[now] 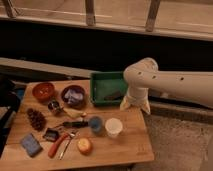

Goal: Place sponge in tray

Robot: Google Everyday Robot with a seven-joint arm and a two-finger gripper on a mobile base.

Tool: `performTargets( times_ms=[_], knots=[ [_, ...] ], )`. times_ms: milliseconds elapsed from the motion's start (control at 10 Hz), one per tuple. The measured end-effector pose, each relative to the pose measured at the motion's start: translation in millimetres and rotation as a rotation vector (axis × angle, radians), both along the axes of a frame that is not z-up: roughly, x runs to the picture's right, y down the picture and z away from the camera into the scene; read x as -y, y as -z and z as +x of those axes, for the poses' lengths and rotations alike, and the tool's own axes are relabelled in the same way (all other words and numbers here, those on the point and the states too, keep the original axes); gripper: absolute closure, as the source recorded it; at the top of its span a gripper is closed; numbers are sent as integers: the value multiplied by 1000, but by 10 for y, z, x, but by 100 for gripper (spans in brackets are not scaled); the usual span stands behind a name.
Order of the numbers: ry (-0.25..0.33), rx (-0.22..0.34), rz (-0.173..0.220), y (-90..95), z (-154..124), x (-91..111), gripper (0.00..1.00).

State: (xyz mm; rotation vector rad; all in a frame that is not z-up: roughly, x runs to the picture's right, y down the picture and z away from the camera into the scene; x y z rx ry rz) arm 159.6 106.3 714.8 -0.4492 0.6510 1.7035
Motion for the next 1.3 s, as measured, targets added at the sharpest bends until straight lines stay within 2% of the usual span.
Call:
performTargets(
  times_ms=[1100,1300],
  knots=[
    [2,2,2,9,0,-4,20],
    [59,62,44,83,-123,66,20]
  ],
)
